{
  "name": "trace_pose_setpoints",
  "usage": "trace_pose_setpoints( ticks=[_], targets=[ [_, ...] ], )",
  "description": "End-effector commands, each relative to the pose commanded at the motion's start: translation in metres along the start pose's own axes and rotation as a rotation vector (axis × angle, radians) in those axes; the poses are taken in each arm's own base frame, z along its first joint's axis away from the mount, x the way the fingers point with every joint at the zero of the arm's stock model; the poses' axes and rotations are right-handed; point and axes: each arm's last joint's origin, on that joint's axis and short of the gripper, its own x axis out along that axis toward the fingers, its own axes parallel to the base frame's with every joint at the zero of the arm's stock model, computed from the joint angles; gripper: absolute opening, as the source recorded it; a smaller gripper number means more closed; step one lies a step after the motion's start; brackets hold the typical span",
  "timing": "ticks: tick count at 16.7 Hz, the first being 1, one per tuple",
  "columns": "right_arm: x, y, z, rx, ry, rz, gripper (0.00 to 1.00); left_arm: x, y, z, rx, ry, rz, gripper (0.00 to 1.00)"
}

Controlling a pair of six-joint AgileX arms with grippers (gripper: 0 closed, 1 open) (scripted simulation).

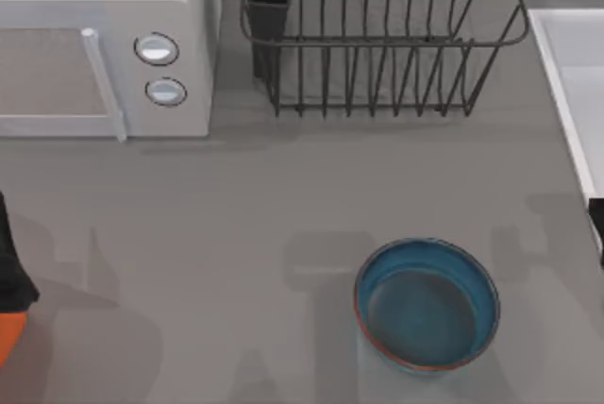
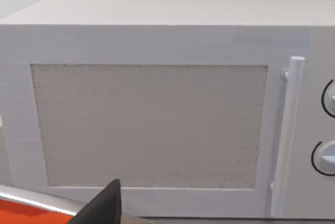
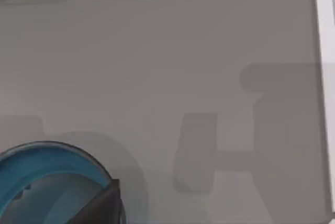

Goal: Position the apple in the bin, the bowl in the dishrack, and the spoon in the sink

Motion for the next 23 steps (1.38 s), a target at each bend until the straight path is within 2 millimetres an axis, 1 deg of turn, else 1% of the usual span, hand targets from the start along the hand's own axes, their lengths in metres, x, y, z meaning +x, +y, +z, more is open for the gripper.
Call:
trace_pose_setpoints(
  ticks=[3,5,9,12,14,19,21,23],
  targets=[
    [0.025,0.027,0.027,0.023,0.288,-0.033,1.0,0.0,0.0,0.0,0.0,0.0,0.0,1.0],
    [0.046,0.046,0.039,0.028,0.457,-0.074,1.0,0.0,0.0,0.0,0.0,0.0,0.0,1.0],
    [0.081,0.081,0.048,0.02,0.701,-0.169,1.0,0.0,0.0,0.0,0.0,0.0,0.0,1.0],
    [0.096,0.097,0.05,0.011,0.791,-0.217,1.0,0.0,0.0,0.0,0.0,0.0,0.0,1.0],
    [0.098,0.101,0.05,0.009,0.809,-0.227,1.0,0.0,0.0,0.0,0.0,0.0,0.0,1.0],
    [0.099,0.099,0.05,0.012,0.807,-0.228,1.0,0.0,0.0,0.0,0.0,0.0,0.0,1.0],
    [0.106,0.098,0.043,0.009,0.811,-0.229,1.0,0.0,0.0,0.0,0.0,0.0,0.0,1.0],
    [0.121,0.095,0.03,0.009,0.811,-0.228,1.0,0.0,0.0,0.0,0.0,0.0,0.0,1.0]
  ],
)
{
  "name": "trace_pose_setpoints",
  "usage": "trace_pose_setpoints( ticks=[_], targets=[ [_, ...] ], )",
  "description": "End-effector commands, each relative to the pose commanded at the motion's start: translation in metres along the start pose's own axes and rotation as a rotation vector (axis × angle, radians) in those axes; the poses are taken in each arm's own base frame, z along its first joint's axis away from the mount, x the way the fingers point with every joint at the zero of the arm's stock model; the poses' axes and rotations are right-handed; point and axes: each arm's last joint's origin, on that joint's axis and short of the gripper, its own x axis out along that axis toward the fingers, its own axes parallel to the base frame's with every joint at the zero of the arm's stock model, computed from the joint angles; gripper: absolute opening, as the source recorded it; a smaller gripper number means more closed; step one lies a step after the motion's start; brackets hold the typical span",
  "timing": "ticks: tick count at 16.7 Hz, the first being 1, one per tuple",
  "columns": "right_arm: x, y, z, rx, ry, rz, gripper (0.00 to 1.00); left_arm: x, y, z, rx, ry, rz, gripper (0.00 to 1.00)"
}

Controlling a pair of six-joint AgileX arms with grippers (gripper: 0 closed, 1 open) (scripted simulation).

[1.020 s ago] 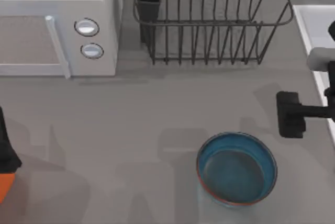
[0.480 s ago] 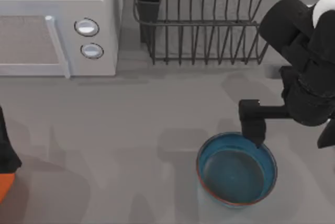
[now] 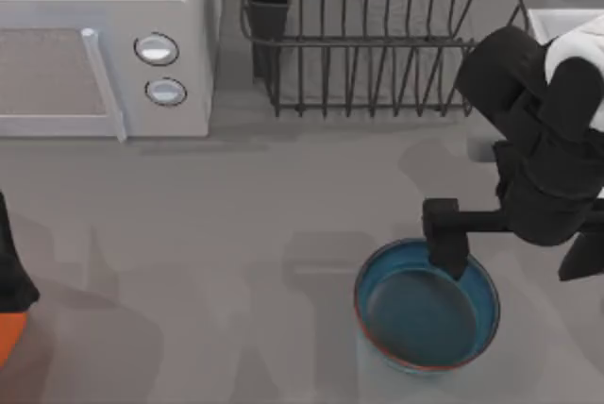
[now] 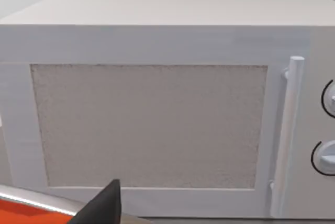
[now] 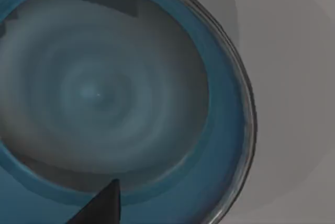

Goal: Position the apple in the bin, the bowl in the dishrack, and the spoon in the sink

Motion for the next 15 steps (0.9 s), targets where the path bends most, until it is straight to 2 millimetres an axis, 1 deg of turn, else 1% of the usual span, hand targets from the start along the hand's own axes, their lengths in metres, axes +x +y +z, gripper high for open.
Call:
trace_pose_setpoints(
  ticks=[4,6,7,11,15],
  targets=[
    [0.048,0.001,0.001,0.0,-0.012,0.008,1.0,0.0,0.0,0.0,0.0,0.0,0.0,1.0],
    [0.064,0.0,-0.002,0.0,-0.005,0.003,1.0,0.0,0.0,0.0,0.0,0.0,0.0,1.0],
    [0.068,0.0,-0.002,0.0,-0.003,0.002,1.0,0.0,0.0,0.0,0.0,0.0,0.0,1.0],
    [0.069,-0.001,-0.003,0.0,-0.002,0.001,1.0,0.0,0.0,0.0,0.0,0.0,0.0,1.0],
    [0.069,-0.001,-0.003,0.0,-0.002,0.001,0.7,0.0,0.0,0.0,0.0,0.0,0.0,1.0]
  ],
)
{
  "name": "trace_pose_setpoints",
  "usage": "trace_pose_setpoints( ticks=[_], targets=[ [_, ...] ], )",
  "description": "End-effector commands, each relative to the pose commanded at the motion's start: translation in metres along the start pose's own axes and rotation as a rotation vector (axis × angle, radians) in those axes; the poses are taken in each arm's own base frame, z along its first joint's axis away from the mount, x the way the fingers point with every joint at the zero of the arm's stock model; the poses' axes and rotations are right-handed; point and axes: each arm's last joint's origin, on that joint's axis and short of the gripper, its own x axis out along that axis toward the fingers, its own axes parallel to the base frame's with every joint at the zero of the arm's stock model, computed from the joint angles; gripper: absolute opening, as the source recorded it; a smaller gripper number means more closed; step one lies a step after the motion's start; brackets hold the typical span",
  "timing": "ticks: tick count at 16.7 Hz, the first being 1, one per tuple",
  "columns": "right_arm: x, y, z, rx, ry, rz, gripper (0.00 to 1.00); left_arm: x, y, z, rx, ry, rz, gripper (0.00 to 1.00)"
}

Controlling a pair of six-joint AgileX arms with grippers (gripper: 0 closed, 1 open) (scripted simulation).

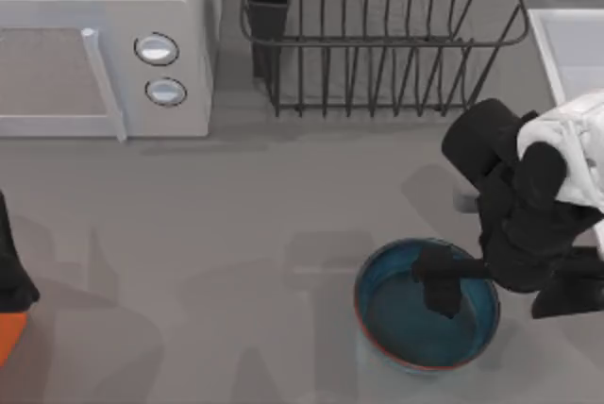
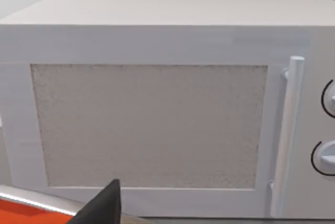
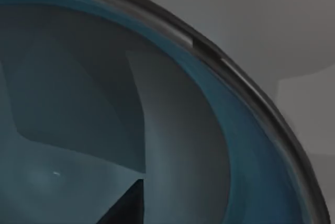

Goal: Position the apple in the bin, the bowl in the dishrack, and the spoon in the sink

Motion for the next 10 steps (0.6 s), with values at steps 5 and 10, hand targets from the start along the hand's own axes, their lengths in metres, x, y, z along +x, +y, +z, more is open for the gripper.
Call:
trace_pose_setpoints(
  ticks=[5,10],
  targets=[
    [0.0,0.0,0.0,0.0,0.0,0.0,0.32,0.0,0.0,0.0,0.0,0.0,0.0,1.0],
    [0.0,0.0,0.0,0.0,0.0,0.0,0.0,0.0,0.0,0.0,0.0,0.0,0.0,1.0]
  ],
)
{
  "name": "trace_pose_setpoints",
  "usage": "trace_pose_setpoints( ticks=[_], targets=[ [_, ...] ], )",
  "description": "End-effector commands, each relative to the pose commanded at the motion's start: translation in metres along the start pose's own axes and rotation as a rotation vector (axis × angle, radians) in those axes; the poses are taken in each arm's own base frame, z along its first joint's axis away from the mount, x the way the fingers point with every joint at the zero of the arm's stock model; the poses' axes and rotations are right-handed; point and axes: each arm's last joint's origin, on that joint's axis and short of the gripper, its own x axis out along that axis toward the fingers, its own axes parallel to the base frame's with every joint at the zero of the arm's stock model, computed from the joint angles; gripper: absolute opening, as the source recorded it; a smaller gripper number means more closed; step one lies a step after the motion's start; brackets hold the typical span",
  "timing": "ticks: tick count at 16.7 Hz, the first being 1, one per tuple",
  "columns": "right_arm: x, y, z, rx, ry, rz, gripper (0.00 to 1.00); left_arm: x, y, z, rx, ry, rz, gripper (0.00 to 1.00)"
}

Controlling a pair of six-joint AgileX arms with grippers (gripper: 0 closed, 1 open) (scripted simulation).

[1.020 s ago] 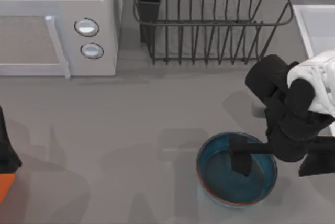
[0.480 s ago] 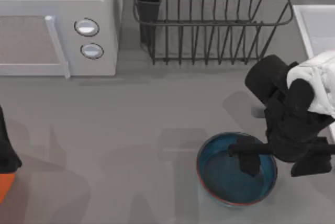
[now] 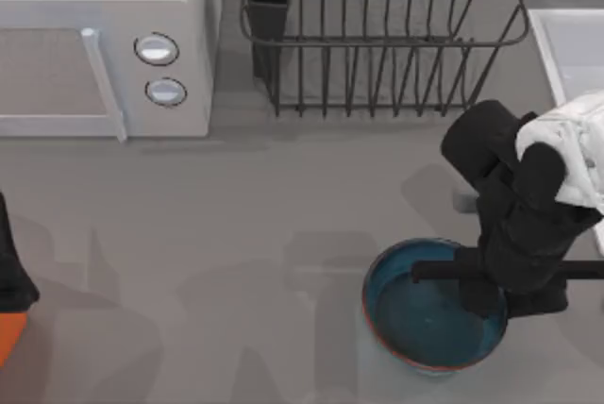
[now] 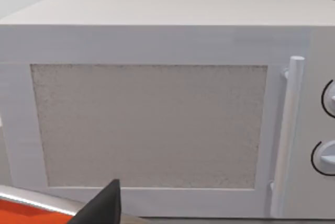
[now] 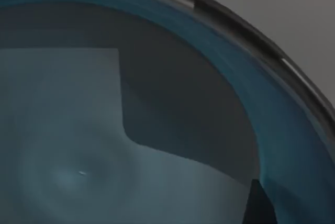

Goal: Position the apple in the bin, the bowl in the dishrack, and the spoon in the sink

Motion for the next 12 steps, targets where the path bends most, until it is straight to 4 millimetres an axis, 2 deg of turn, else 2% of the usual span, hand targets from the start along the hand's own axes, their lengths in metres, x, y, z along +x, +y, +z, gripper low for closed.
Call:
trace_pose_setpoints(
  ticks=[9,12],
  targets=[
    [-0.002,0.0,0.0,0.0,-0.002,0.001,0.0,0.0,0.0,0.0,0.0,0.0,0.0,1.0],
    [-0.02,0.003,0.004,0.002,-0.009,0.005,0.0,0.0,0.0,0.0,0.0,0.0,0.0,1.0]
  ],
)
